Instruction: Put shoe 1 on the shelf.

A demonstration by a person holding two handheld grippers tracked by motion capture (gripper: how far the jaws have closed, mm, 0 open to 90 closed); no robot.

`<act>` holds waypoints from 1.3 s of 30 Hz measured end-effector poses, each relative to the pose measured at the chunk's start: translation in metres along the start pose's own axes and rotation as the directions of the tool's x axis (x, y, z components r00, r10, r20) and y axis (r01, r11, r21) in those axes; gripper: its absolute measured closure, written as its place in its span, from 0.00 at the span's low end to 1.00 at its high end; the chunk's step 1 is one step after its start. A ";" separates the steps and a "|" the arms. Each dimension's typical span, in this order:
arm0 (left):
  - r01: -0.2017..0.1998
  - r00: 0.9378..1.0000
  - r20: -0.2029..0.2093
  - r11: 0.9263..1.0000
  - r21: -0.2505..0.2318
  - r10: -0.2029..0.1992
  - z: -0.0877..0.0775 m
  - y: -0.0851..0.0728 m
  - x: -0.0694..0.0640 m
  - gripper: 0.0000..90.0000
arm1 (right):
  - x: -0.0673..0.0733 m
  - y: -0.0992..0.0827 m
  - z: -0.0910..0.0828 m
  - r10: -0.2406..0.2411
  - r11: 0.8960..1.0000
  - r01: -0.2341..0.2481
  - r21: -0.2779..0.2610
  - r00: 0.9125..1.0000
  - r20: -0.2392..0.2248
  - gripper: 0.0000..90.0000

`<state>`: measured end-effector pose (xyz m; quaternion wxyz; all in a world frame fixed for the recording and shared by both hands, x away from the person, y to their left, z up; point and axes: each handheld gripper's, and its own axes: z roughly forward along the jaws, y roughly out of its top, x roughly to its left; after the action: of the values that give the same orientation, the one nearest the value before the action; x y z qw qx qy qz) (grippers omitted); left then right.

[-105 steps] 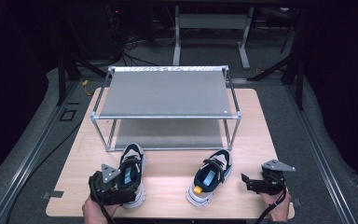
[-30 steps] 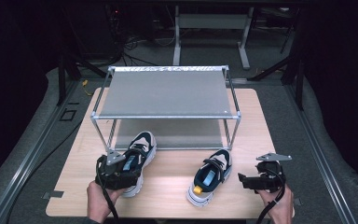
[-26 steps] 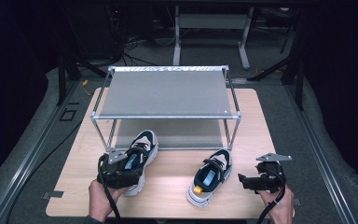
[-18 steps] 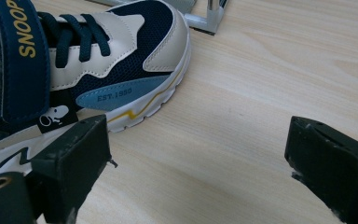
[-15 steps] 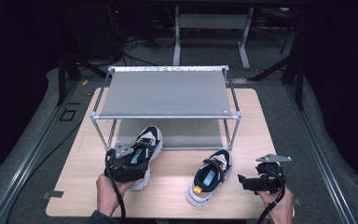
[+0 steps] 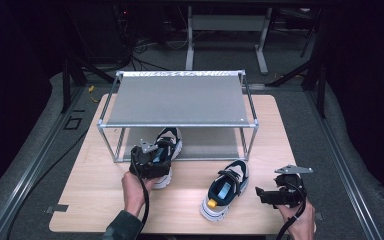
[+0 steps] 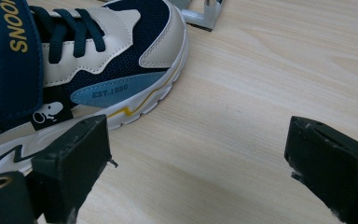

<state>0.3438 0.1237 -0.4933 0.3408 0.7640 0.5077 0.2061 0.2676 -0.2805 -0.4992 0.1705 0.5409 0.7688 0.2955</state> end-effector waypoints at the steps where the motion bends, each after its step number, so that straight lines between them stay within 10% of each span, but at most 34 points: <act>1: 0.004 1.000 -0.010 1.000 -0.001 -0.004 0.004 0.002 -0.001 0.28 | 0.000 0.000 0.000 -0.003 1.000 0.003 -0.004 1.000 0.011 0.07; 10: 0.064 0.995 -0.074 0.998 0.017 -0.062 0.044 0.013 0.001 0.22 | 0.001 0.002 -0.002 -0.005 1.000 0.005 -0.001 1.000 -0.005 0.07; 22: 0.049 0.999 -0.020 0.996 -0.068 -0.050 -0.006 -0.010 -0.004 0.17 | 0.002 -0.005 -0.002 0.017 1.000 -0.017 -0.025 0.999 -0.037 0.08; 39: 0.096 0.994 -0.046 0.988 -0.124 -0.103 0.022 0.011 -0.006 0.30 | 0.005 -0.005 -0.002 0.012 0.999 -0.015 -0.038 0.998 -0.058 0.08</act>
<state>0.3629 0.1090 -0.4999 0.3832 0.7099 0.5404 0.2392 0.2613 -0.2780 -0.5006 0.1567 0.5339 0.7639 0.3269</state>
